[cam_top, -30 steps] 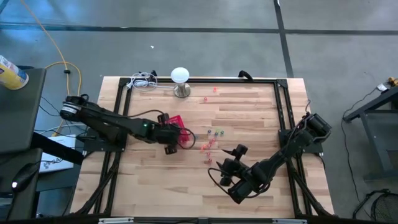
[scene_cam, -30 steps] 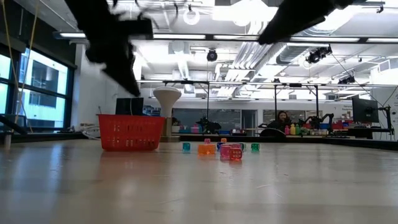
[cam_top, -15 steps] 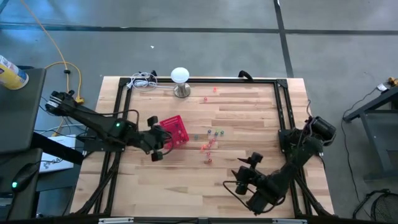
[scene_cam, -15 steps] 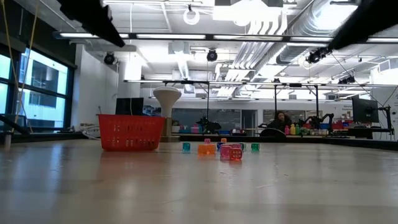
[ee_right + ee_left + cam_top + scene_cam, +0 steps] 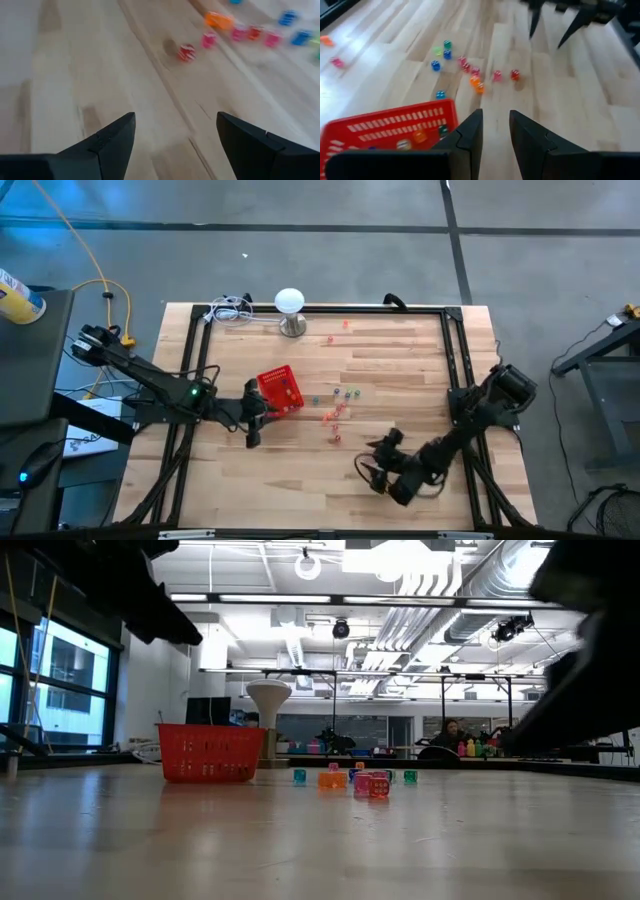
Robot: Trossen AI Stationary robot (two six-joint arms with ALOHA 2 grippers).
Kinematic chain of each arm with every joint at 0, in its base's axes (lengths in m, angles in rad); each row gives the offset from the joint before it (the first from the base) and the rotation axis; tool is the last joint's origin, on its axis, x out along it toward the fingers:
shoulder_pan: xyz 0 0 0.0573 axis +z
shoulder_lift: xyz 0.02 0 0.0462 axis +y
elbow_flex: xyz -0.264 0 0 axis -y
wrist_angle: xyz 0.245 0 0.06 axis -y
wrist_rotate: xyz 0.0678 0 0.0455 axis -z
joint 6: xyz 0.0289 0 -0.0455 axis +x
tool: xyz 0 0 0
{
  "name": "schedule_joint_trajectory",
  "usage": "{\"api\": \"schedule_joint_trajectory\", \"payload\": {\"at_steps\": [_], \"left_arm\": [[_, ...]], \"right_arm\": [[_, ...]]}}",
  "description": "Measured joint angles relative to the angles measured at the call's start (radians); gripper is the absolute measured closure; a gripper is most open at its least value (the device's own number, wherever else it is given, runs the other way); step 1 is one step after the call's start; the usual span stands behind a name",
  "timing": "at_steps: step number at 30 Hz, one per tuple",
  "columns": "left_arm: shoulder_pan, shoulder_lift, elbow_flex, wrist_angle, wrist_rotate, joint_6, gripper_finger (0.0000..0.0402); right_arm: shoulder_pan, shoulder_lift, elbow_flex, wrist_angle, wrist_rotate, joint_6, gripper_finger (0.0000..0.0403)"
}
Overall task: Pick & Place Dice
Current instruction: Put the red die into the red basket
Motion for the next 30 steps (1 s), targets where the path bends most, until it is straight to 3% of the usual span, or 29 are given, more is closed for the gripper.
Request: {"api": "schedule_joint_trajectory", "payload": {"at_steps": [6,15,22,30], "left_arm": [[-0.007,0.000,-0.056,0.090,0.015,-0.008,0.0311],[-0.006,0.013,-0.075,0.102,0.015,-0.068,0.0311],[-0.006,0.026,-0.075,0.135,0.015,-0.071,0.0311],[-0.006,0.063,-0.075,0.175,0.015,-0.071,0.0311]], "right_arm": [[-0.105,0.006,-0.097,0.325,-0.061,-0.233,0.0133],[-0.194,0.083,-0.120,0.363,-0.046,-0.247,0.0133],[-0.217,0.193,-0.117,0.541,-0.058,-0.288,0.0133],[-0.240,0.233,-0.117,0.678,-0.106,-0.387,0.0133]]}}
